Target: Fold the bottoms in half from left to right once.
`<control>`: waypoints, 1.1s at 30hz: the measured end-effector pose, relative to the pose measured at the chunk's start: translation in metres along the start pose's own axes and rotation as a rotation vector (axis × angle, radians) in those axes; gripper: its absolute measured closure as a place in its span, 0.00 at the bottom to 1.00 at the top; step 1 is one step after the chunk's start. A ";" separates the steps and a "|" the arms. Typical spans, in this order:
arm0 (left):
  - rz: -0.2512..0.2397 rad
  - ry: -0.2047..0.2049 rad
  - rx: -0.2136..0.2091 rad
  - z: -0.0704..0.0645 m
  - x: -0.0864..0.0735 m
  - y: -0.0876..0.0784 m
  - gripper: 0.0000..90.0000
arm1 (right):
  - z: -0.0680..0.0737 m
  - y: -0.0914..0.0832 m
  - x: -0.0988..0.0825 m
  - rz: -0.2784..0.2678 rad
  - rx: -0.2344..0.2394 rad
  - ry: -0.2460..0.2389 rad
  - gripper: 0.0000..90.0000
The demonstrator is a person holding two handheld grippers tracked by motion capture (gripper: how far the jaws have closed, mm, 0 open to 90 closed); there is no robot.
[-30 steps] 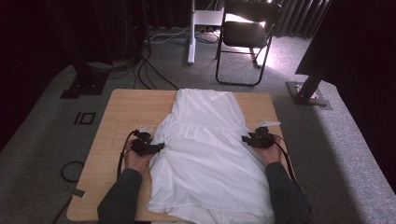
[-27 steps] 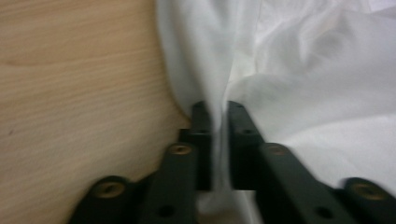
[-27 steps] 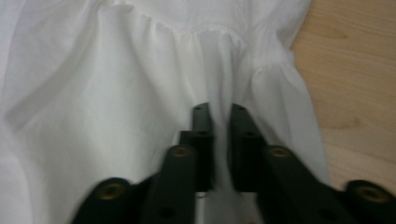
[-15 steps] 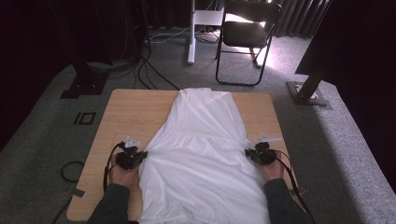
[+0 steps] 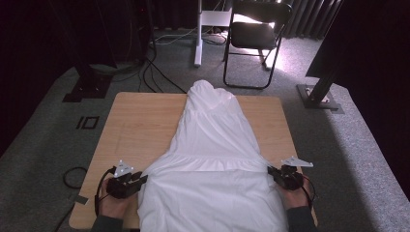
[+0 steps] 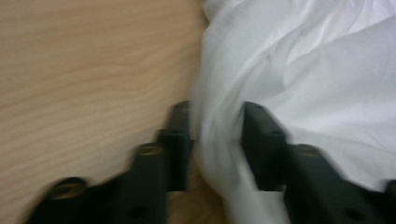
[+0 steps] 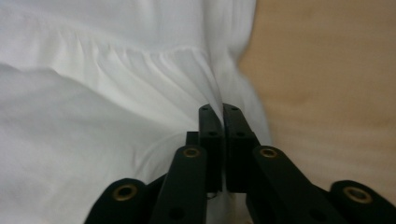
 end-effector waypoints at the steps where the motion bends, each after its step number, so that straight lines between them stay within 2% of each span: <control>1: -0.012 -0.007 -0.003 0.002 0.002 -0.001 0.63 | -0.002 0.004 -0.002 0.029 -0.006 0.011 0.84; 2: -0.027 -0.015 0.003 0.004 0.006 -0.003 0.59 | -0.004 0.005 -0.003 0.039 -0.003 0.013 0.76; 5: -0.060 -0.019 0.013 0.010 0.022 -0.005 0.52 | -0.003 0.000 0.010 -0.017 0.025 -0.010 0.59; 8: -0.068 -0.008 0.024 0.017 0.044 0.006 0.50 | 0.001 0.000 0.035 -0.062 0.033 -0.045 0.56; 9: -0.065 -0.005 0.023 0.019 0.051 0.011 0.50 | 0.002 0.003 0.044 -0.060 0.044 -0.050 0.56; 11: -0.052 -0.002 0.014 0.020 0.064 0.026 0.50 | 0.004 0.014 0.059 -0.051 0.066 -0.056 0.56; 14: -0.019 0.012 0.003 0.020 0.080 0.051 0.49 | 0.008 0.041 0.075 -0.010 0.084 -0.060 0.55; 18: 0.024 0.031 -0.022 0.013 0.094 0.078 0.49 | 0.016 0.075 0.086 0.042 0.119 -0.056 0.52; 20: 0.035 0.034 -0.034 0.009 0.097 0.088 0.49 | 0.021 0.089 0.088 0.077 0.119 -0.068 0.51; 21: 0.042 0.036 -0.039 0.008 0.098 0.091 0.49 | 0.022 0.095 0.089 0.098 0.109 -0.077 0.56; 22: 0.043 0.038 -0.039 0.006 0.099 0.093 0.48 | 0.022 0.100 0.088 0.126 0.109 -0.085 0.75; 23: 0.041 0.036 -0.046 0.004 0.099 0.094 0.48 | 0.022 0.102 0.088 0.141 0.111 -0.092 0.88; 24: 0.039 0.037 -0.052 0.002 0.099 0.095 0.48 | 0.021 0.099 0.089 0.130 0.079 -0.105 0.97; 25: 0.038 0.040 -0.054 0.001 0.099 0.095 0.48 | 0.021 0.091 0.093 0.082 0.055 -0.116 0.98; 27: 0.042 0.046 -0.059 -0.001 0.098 0.096 0.48 | 0.019 0.064 0.105 -0.058 0.020 -0.122 0.99; 29: 0.055 0.053 -0.052 -0.002 0.098 0.098 0.48 | 0.015 0.043 0.112 -0.138 -0.048 -0.135 0.99; 30: 0.055 0.050 -0.050 -0.002 0.099 0.099 0.48 | 0.011 0.040 0.113 -0.142 -0.080 -0.142 0.99; 31: 0.057 0.050 -0.046 -0.002 0.100 0.099 0.48 | 0.006 0.041 0.111 -0.120 -0.096 -0.141 0.98; 33: 0.044 0.041 -0.051 -0.004 0.105 0.101 0.48 | -0.006 0.054 0.102 -0.060 -0.113 -0.126 0.98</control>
Point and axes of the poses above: each handheld gripper's, and its own axes: y roughly forward along the jaws, x roughly out of its top, z roughly to its left, the point moved 4 cm from there along y, roughly forward along the jaws, and after that the axes turned 1 degree about -z, right-handed, at the moved point
